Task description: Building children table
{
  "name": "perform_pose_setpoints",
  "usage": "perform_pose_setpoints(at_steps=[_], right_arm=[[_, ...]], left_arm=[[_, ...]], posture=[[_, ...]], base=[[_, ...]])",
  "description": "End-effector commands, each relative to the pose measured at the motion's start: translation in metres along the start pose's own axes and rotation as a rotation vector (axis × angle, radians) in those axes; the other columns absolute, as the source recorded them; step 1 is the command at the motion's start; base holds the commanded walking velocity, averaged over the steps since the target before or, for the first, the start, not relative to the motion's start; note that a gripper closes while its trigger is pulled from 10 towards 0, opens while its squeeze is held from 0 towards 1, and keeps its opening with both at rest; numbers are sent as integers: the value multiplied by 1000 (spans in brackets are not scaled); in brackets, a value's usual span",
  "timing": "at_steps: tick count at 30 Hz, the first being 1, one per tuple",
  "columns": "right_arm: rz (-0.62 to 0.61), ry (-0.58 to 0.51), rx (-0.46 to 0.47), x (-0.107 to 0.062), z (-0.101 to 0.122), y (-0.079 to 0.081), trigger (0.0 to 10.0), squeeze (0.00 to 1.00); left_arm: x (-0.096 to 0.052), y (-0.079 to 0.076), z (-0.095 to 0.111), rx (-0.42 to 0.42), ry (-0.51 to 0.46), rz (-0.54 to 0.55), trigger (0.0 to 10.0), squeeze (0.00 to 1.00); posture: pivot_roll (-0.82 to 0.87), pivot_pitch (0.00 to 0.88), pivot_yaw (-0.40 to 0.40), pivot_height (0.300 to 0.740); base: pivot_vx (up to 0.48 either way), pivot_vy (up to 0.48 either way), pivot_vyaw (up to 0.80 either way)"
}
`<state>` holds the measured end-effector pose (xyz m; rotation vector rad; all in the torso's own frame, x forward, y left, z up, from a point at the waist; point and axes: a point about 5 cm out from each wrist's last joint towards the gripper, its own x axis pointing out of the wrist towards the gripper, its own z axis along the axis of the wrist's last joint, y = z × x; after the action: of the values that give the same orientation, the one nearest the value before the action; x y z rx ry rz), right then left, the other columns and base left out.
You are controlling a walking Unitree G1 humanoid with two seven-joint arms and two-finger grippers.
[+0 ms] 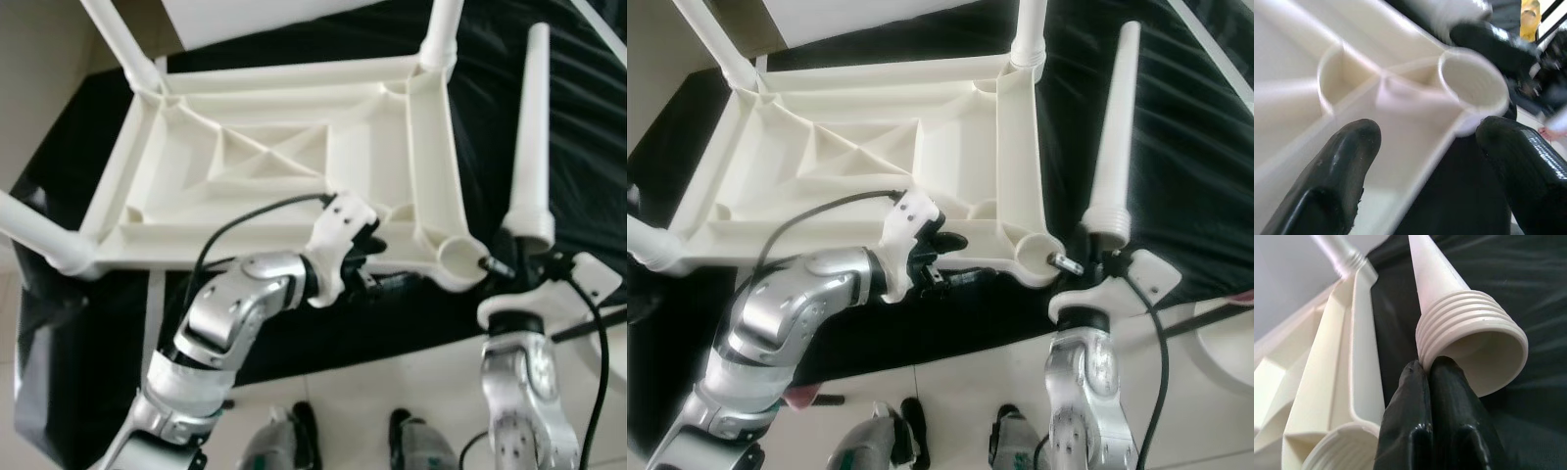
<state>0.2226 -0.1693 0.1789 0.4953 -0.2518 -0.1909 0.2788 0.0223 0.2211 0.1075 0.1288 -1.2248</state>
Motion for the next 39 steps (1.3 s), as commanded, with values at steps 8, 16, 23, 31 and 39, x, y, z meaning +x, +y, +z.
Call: perform_pose_setpoints(at_steps=[8,16,23,31,39], right_arm=[[-17,115,-105,-7,-15,-6,10000,1000],[-121,229,-215,-23,-30,-5,10000,1000],[-44,315,-287,-39,-38,3,10000,0],[-12,252,-433,-34,-30,-1,10000,0],[34,88,-553,-3,-8,3,10000,0]], left_arm=[[3,7,0,11,-11,31,10000,0],[6,10,1,32,-26,42,10000,0],[10,13,3,38,-38,40,10000,0],[12,4,-4,14,-47,-18,10000,0],[11,-1,-10,-1,-49,-55,10000,0]], posture=[[48,176,90,740],[31,128,78,740],[13,101,73,740],[-2,83,64,740],[-5,73,62,740]], base=[[0,0,0],[0,0,0],[0,0,0],[0,0,0],[0,0,0]])
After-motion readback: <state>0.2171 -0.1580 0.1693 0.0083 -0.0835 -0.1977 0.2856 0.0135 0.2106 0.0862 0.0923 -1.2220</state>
